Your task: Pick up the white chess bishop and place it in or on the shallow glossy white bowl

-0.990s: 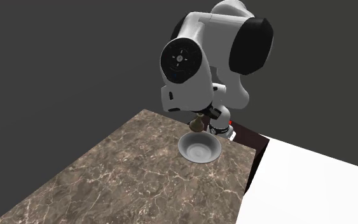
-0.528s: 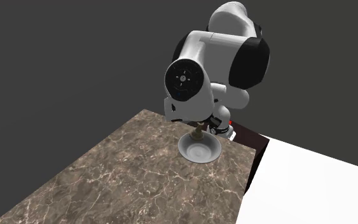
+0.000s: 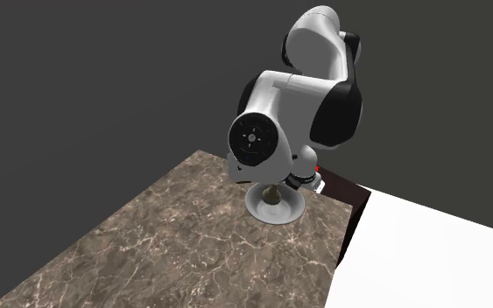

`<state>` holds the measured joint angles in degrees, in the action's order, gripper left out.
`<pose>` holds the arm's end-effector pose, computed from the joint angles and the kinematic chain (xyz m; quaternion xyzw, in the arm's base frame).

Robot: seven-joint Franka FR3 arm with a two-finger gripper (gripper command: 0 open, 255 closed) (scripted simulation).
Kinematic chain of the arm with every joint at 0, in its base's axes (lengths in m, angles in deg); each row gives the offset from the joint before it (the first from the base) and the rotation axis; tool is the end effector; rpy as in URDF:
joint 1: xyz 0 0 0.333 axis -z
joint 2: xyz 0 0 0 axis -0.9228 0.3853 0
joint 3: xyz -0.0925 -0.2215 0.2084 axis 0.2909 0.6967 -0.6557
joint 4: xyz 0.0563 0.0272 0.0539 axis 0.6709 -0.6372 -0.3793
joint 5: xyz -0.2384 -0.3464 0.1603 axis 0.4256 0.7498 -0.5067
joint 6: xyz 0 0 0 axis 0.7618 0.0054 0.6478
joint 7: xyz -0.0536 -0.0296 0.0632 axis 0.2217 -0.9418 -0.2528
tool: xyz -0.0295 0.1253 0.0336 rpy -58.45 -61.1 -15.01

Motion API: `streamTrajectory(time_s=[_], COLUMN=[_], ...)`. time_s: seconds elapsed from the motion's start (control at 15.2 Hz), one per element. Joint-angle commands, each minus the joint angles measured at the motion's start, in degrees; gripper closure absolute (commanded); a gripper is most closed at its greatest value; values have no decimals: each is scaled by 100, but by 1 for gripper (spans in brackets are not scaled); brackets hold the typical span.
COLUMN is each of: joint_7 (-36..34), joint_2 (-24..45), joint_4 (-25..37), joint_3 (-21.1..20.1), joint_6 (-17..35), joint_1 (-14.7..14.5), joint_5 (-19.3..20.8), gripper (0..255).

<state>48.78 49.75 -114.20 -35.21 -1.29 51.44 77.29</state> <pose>0.4780 0.1755 0.4737 0.9294 0.0172 -0.3395 0.1437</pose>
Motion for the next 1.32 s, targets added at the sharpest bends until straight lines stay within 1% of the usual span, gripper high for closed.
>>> streamTrajectory(time_s=[0.0, 0.53, 0.59, 0.92, 1.19, 1.25], joint_7=[-6, -5, -5, -5, -43, -43], joint_2=[17, 17, 17, 17, 664, 664], joint_4=[-182, -182, -182, -182, 1167, 1167], joint_3=[3, 3, 3, 3, -22, -21], joint_6=[202, 201, 201, 201, -505, -505], joint_1=[3, 3, 3, 3, -31, -31], joint_5=[0, 0, 0, 0, 28, 28], gripper=[255, 255, 0, 0, 0, 0])
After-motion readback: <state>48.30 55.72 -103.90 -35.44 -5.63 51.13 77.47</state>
